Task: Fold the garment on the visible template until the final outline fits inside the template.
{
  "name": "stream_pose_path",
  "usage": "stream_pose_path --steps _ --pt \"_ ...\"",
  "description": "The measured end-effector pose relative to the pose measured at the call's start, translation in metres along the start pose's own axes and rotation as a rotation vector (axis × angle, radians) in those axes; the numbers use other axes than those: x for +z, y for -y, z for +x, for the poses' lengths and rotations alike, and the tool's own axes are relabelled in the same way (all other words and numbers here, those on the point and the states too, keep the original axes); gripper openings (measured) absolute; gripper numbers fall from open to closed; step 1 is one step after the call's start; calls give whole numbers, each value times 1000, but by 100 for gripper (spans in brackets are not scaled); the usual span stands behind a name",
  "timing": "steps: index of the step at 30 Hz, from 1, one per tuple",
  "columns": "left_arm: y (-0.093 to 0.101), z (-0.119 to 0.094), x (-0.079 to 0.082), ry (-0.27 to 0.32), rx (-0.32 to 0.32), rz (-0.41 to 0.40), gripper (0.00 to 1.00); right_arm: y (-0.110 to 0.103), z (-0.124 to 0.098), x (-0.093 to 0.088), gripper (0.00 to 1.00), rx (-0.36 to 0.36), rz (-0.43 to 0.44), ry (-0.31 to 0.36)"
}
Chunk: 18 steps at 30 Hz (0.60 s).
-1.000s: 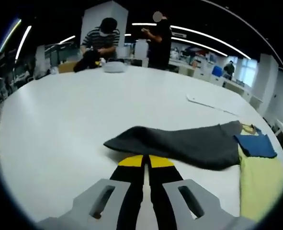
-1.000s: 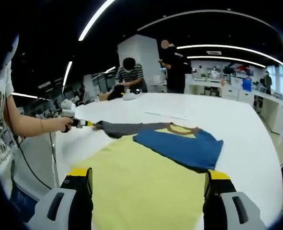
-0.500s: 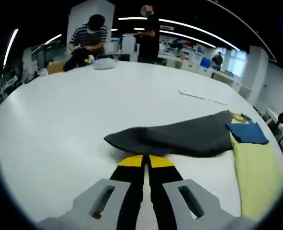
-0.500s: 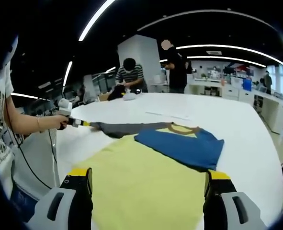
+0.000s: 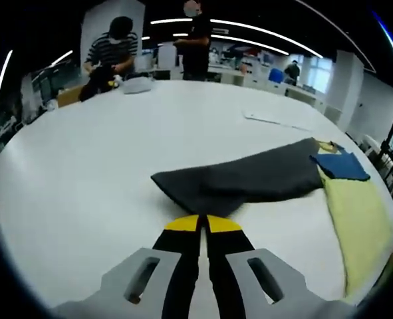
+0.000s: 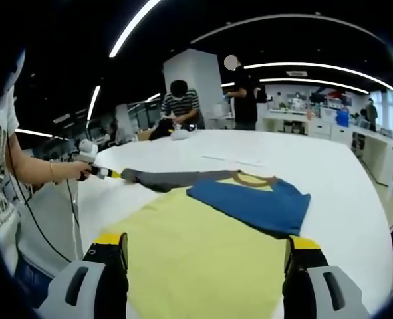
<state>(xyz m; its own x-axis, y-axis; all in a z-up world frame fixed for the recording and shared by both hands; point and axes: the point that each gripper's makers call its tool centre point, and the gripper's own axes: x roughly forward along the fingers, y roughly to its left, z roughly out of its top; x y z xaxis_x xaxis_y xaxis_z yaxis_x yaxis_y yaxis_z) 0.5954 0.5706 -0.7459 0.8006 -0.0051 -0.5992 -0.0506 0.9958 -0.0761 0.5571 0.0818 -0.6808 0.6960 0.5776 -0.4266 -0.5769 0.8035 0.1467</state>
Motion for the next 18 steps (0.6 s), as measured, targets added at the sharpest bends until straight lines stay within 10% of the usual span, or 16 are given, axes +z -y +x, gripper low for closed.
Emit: stream_pose_path --steps 18 --pt "-27 -4 -7 -50 2 48 0 -6 -7 3 99 23 7 8"
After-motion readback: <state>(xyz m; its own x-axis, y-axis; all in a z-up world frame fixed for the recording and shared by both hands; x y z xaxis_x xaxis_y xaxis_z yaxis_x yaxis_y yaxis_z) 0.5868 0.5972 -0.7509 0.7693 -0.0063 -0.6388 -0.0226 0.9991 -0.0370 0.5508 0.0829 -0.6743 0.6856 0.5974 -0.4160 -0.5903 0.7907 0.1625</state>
